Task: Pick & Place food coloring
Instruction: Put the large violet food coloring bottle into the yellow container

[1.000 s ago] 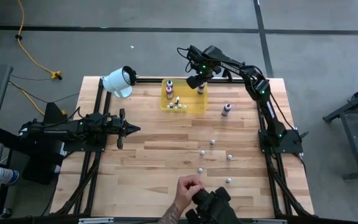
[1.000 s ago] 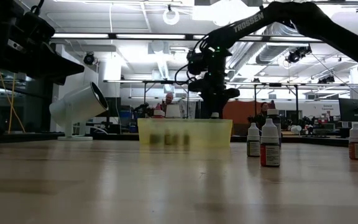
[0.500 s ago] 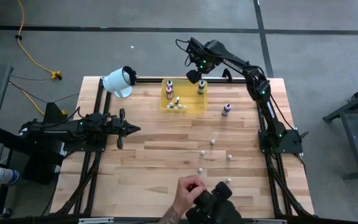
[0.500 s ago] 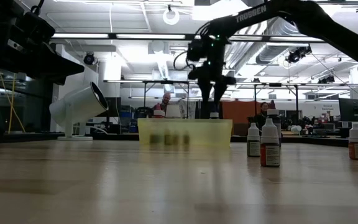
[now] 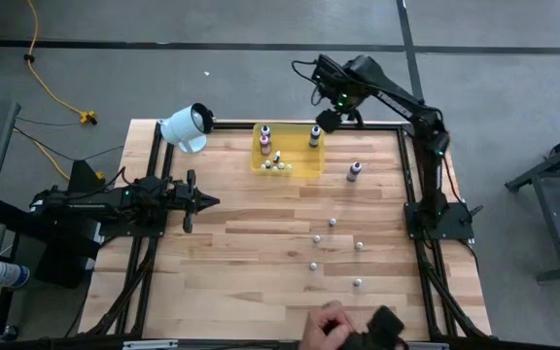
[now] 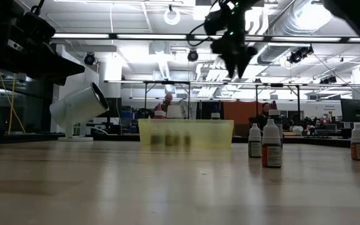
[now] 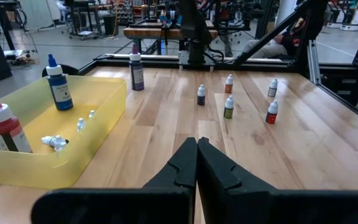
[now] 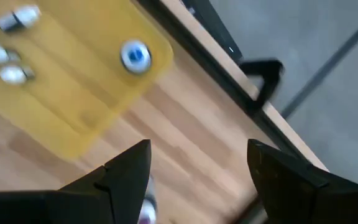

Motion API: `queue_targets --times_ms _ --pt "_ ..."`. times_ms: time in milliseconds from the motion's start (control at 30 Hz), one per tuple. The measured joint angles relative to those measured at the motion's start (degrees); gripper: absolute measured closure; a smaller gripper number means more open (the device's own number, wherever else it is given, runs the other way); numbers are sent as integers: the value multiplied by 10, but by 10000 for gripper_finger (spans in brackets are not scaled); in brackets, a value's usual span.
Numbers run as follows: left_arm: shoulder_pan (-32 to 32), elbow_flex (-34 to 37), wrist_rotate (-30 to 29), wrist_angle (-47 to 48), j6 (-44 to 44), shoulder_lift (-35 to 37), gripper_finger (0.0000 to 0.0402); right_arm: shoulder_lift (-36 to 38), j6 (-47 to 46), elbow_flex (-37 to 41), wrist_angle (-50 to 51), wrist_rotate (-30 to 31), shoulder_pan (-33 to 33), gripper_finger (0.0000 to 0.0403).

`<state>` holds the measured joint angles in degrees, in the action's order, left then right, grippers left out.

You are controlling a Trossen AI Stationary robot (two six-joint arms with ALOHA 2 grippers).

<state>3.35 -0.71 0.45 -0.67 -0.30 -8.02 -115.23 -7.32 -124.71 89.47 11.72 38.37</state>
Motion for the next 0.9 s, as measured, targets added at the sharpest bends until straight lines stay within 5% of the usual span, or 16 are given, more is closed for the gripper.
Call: queue_targets --times_ms 267,500,900 --pt "0 0 0 0 0 0 401 147 -8 214 -10 -14 -15 148" --pt "0 0 0 0 0 0 401 260 -47 419 -116 -55 -21 148" --pt "0 0 0 0 0 0 401 289 -102 583 -250 -116 -21 148"
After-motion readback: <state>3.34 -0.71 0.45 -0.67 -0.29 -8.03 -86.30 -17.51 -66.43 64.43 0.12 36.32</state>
